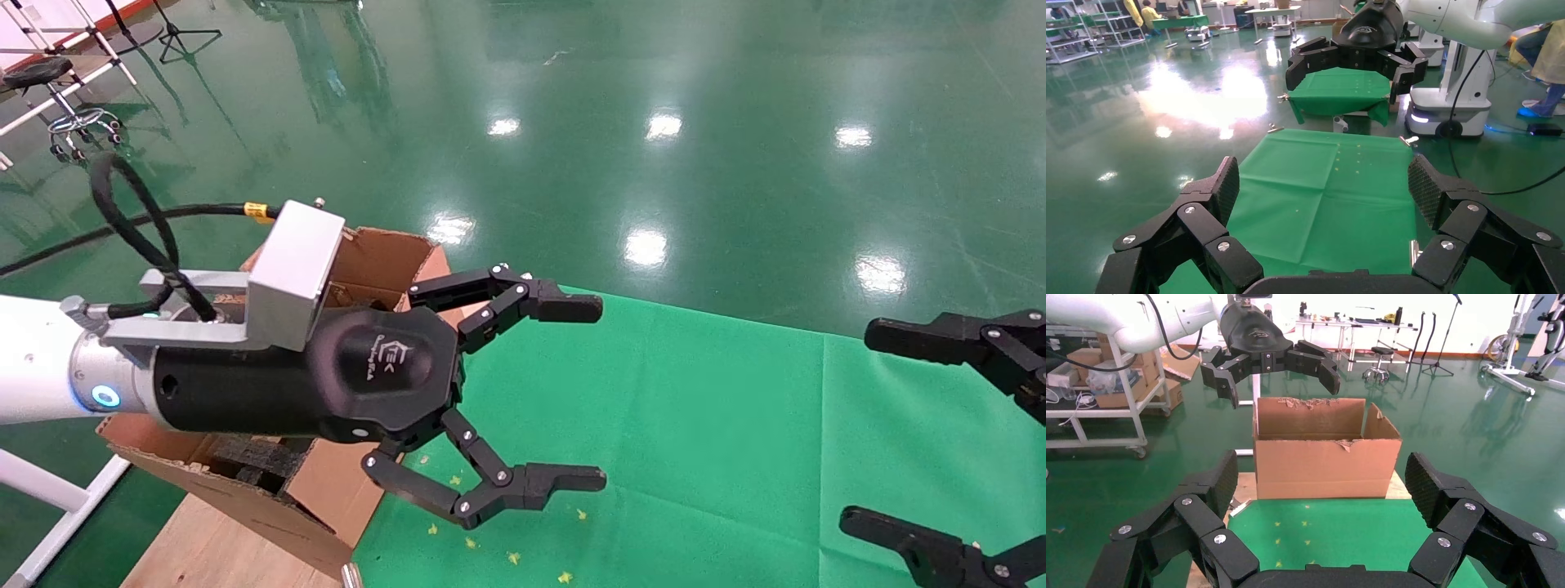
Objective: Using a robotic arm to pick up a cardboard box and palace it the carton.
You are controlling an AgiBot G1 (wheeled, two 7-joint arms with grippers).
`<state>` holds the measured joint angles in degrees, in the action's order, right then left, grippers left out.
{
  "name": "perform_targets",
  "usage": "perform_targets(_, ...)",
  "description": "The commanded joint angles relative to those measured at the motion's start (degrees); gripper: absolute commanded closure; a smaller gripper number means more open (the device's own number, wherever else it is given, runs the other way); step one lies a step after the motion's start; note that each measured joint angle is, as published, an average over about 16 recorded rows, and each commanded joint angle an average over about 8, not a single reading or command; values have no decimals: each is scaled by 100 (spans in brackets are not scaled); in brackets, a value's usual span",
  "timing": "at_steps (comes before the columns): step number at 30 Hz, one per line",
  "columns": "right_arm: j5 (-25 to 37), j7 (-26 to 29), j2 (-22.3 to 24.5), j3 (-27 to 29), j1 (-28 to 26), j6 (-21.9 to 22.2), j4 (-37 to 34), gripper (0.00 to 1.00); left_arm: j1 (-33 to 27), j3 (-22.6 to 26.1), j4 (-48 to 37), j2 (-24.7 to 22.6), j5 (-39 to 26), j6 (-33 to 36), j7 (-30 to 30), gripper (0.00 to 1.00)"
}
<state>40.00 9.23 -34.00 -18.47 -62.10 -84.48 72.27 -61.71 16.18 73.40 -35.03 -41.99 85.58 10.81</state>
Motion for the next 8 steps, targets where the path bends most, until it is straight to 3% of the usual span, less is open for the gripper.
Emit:
perform_targets(1, 0, 0, 0, 0, 0, 0, 0, 0, 0, 0, 0, 0, 0, 0, 0, 0)
perform_targets(8, 0, 0, 0, 0, 0, 0, 0, 0, 0, 0, 0, 0, 0, 0, 0, 0)
